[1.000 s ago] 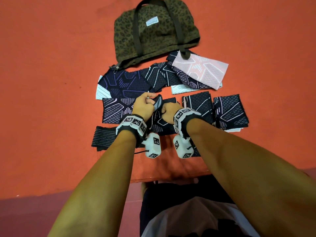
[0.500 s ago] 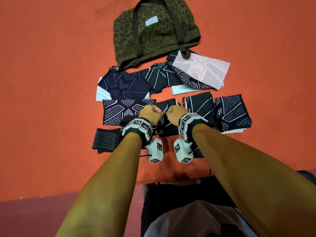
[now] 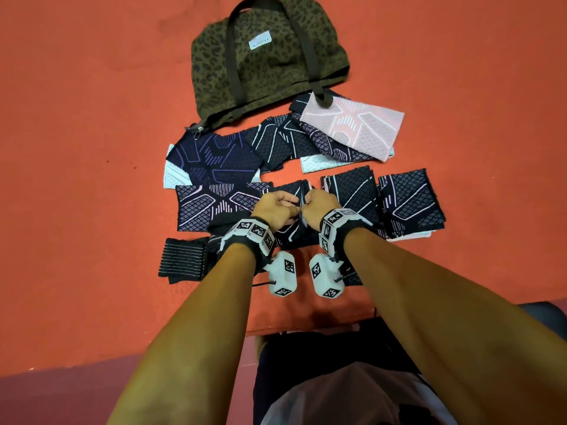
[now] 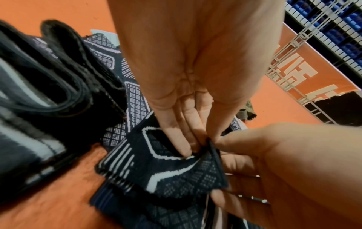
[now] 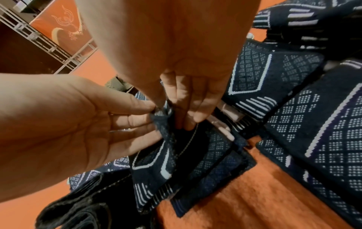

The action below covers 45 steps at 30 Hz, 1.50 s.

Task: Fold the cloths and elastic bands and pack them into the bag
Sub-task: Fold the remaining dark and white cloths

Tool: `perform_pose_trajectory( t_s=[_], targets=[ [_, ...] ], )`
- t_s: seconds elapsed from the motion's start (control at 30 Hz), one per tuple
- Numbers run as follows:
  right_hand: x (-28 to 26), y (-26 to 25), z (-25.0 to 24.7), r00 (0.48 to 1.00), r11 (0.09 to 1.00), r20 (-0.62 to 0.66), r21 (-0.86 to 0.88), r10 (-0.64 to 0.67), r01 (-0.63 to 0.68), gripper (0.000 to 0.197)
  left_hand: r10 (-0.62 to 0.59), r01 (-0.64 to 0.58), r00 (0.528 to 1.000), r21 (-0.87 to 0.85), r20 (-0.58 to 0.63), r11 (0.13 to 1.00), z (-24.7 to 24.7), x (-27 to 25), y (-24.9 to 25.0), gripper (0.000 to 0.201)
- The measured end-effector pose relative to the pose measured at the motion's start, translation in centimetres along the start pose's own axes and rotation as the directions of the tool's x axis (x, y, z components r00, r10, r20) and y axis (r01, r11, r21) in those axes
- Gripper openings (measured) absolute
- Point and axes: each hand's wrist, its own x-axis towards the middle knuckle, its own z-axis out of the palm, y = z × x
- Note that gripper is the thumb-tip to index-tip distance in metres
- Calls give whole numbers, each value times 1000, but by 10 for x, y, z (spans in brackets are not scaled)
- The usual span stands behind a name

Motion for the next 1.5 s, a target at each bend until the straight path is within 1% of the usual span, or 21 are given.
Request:
perform_pose_trajectory(
  t_s=[0.03,0.13,0.23,0.33,0.4,0.47,0.57,0.67,0.73,0.77,0.8,0.87,0.9,0.97,1.03,1.13,1.2,1.27,1.33,1.5],
  targets=[
    [0,-1,-1,1000,1000,4,-9,3,-3,11,3,-3,1000,-12,2,1000,0,0,-1,24],
    [2,-2,-3,999,999,-26,-43,20,-22,29,28,-29,999,-34,-17,999,-2,-1,-4,24],
    [1,0,-5,997,996,-70,-88,9,-16,40,59,-61,995,-15,-75,998,-9,-3,-10,26],
    [2,1,-9,996,989,-90,-148,-8,-6,34,63,-62,990,16,-130,998,-18,-4,-18,24],
    [2,0,-11,996,983,-88,-183,-11,-6,28,61,-59,989,12,-138,998,-21,-3,-21,23],
    [3,0,-12,998,977,-69,-213,7,-22,28,59,-58,988,8,-143,998,-22,-3,-21,22],
    [4,1,-13,998,970,-60,-242,6,-20,29,43,-41,992,18,-121,999,-20,-2,-20,24],
    [4,-3,-13,996,969,-93,-249,-9,-14,32,15,-12,998,51,-68,999,-18,-1,-18,33],
    [7,-6,-10,988,978,-145,-207,-44,13,35,9,-4,998,79,-60,997,-17,0,-18,37],
    [8,-8,-8,985,983,-155,-174,-78,50,32,11,-5,998,97,-60,995,-16,2,-18,39],
    [10,-10,-4,984,986,-139,-142,-111,91,27,12,-5,998,122,-56,993,-16,2,-19,41],
    [11,-12,3,987,984,-59,-108,-147,140,19,14,-6,999,164,-49,987,-15,1,-18,45],
    [12,-13,6,989,984,-17,-107,-144,141,21,14,-6,999,170,-46,985,-15,1,-17,47],
    [13,-12,11,993,985,55,-134,-104,111,35,10,-1,999,210,-41,978,-15,2,-18,48],
    [16,-9,15,991,979,99,-177,-88,104,44,16,-4,999,243,-47,970,-15,5,-22,49],
    [20,-10,14,987,967,121,-220,-104,129,46,80,-49,992,287,-97,957,-17,7,-27,45],
    [21,-16,11,986,958,114,-244,-124,148,40,109,-74,988,280,-111,957,-23,5,-25,37],
    [22,-28,7,981,947,99,-261,-165,186,31,98,-69,989,245,-111,967,-32,4,-21,31],
    [24,-43,7,973,934,91,-275,-210,227,26,79,-47,987,219,-140,975,-45,2,-18,27],
    [33,-89,22,944,882,157,-338,-292,329,24,82,-50,965,131,-250,990,-90,-3,-21,23]
  ],
)
